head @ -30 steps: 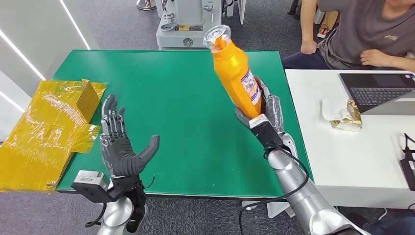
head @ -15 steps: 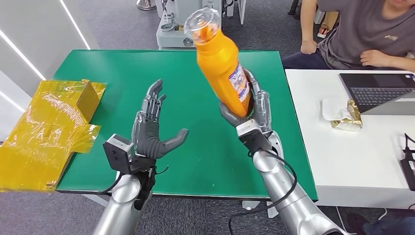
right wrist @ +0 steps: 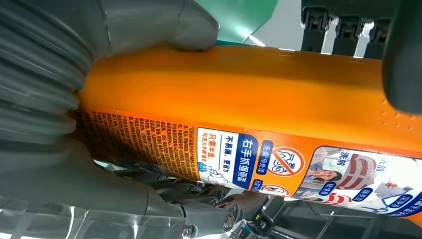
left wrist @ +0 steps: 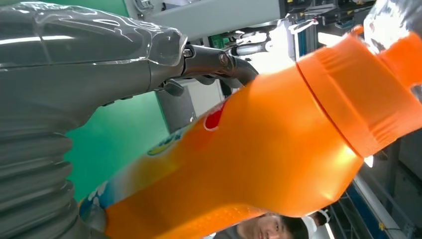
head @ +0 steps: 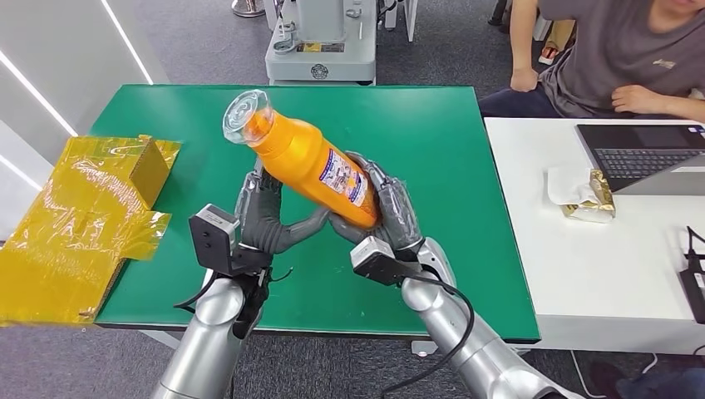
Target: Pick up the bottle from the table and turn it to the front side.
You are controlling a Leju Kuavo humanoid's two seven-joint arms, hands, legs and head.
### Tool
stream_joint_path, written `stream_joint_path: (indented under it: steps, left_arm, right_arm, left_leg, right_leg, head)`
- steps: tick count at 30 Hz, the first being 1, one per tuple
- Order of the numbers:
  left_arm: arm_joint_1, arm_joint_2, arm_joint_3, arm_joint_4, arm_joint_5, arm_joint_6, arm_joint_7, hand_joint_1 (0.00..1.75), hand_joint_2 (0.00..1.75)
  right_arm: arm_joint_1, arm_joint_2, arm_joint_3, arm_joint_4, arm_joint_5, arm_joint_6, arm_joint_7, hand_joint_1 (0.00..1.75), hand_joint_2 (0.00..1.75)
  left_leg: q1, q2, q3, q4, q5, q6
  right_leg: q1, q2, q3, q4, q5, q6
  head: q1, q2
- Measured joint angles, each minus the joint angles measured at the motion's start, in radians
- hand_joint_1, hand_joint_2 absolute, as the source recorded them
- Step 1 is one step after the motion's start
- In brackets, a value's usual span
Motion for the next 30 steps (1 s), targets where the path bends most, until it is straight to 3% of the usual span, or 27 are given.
stream_joint_path:
  steps: [25,26,29,30]
  left_arm:
    - [-0.073,-0.022,-0.005,0.096,0.018,-0.023,0.000,0.00,1.75]
    - [-0.076,-0.022,-0.005,0.102,0.019,-0.023,0.000,0.32,1.75]
    - [-0.083,-0.023,-0.006,0.119,0.023,-0.023,-0.001,1.63,1.75]
    - [-0.085,-0.024,-0.006,0.123,0.025,-0.023,-0.001,1.75,1.75]
  right_arm:
    - [0.000,0.014,0.040,0.182,0.049,-0.017,-0.006,1.75,1.75]
    - [0.000,0.014,0.040,0.186,0.049,-0.017,-0.006,1.75,1.75]
    - [0.000,0.014,0.040,0.196,0.037,-0.019,-0.006,1.75,1.75]
    - [0.000,0.014,0.040,0.198,0.030,-0.021,-0.006,1.75,1.75]
  left_leg:
    - [0.000,0.000,0.000,0.000,0.000,0.000]
    - [0.000,0.000,0.000,0.000,0.000,0.000]
    - [0.000,0.000,0.000,0.000,0.000,0.000]
    - [0.000,0.000,0.000,0.000,0.000,0.000]
  right_leg:
    - [0.000,0.000,0.000,0.000,0.000,0.000]
    - [0.000,0.000,0.000,0.000,0.000,0.000]
    - [0.000,0.000,0.000,0.000,0.000,0.000]
    - [0.000,0.000,0.000,0.000,0.000,0.000]
  head:
    - [0.000,0.000]
    - [0.000,0.000]
    - [0.000,0.000]
    - [0.000,0.000]
